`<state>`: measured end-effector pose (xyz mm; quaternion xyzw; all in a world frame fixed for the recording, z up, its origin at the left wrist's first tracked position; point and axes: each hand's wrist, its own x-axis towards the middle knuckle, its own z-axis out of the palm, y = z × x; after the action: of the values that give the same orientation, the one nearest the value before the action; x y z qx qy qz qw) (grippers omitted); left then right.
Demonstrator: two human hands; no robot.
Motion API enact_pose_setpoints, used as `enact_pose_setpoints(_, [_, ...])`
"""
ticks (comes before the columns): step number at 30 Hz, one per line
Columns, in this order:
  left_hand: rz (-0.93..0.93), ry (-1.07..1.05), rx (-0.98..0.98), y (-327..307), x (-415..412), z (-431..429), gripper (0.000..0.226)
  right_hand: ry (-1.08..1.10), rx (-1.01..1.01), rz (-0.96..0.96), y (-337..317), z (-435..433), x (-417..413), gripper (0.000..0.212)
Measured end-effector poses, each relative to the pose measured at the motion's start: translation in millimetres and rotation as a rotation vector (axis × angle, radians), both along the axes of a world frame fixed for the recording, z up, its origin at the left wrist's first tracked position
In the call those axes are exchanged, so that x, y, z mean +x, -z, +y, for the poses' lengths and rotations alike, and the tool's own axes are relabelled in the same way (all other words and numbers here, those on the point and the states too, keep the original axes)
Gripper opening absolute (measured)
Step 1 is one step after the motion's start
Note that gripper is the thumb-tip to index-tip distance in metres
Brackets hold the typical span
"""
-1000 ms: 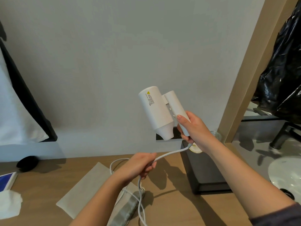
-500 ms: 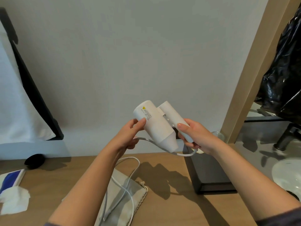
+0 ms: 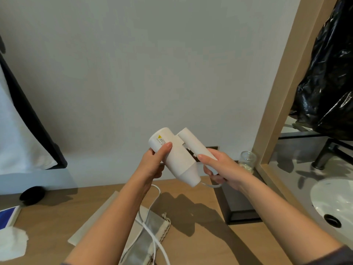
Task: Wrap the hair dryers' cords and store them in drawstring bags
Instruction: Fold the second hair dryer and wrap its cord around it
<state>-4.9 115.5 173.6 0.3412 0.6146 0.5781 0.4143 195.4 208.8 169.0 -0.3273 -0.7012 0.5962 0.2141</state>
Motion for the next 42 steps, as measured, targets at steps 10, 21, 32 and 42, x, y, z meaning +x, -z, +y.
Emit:
enact_pose_setpoints(10, [0.725, 0.463, -0.228, -25, -20, -26, 0.030, 0.243, 0.268, -0.054, -29, 23, 12, 0.021])
enact_pose_setpoints(21, [0.885, 0.574, -0.113, -86, -17, -49, 0.020, 0.211, 0.440, -0.258, -28, 38, 21, 0.035])
enact_pose_setpoints(32, [0.980, 0.385, -0.164, -103, -11, -14, 0.018, 0.078, 0.707, -0.406, -30, 33, 31, 0.031])
enact_pose_setpoints(42, [1.222, 0.308, 0.111, -110, -2, 14, 0.040, -0.102, 0.867, -0.524, -42, 11, 28, 0.033])
